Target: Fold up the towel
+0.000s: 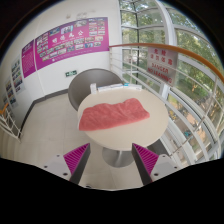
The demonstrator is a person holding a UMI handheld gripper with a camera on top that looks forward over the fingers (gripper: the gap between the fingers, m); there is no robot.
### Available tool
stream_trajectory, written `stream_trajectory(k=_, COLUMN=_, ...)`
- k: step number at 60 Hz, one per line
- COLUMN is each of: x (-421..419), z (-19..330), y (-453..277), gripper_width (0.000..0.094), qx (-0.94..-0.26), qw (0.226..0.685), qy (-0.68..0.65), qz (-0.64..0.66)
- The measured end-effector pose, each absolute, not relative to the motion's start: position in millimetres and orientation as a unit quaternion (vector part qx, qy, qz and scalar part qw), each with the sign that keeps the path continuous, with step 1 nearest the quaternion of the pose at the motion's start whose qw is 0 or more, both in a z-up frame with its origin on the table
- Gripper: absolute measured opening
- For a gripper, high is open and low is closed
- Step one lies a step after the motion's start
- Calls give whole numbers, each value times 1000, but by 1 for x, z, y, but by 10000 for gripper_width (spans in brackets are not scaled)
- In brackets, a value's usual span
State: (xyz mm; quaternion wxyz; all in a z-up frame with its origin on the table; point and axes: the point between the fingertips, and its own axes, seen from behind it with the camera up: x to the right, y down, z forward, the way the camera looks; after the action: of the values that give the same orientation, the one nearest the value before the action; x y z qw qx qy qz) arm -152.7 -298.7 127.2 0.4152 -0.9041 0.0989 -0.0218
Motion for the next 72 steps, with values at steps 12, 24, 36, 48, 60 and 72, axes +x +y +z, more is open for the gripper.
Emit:
stream_trajectory(k=12, x=-232, z=83, y=-160, gripper_width=858, qx=-898, qw=438, qy=46, qz=10)
stream_trajectory(k=24, x=-256, z=25, y=-61, gripper_width=850, qx=-907, qw=421, qy=18, qz=-7)
stream_trajectory(k=36, x=-249, z=-14, y=-30, gripper_width=718, qx=-921, qw=389, qy=23, qz=-20)
stream_trajectory(k=48, x=-249, z=-15, y=-27, gripper_width=452, qx=-916, qw=399, qy=-19, qz=-28)
stream_trajectory(k=60, x=-239, z=-14, y=-22, gripper_width=84, qx=-918, qw=394, qy=-36, qz=-37)
stream_trajectory(k=72, x=-257, z=-9, y=-30, gripper_width=52, qx=-925, qw=378, qy=-20, qz=30)
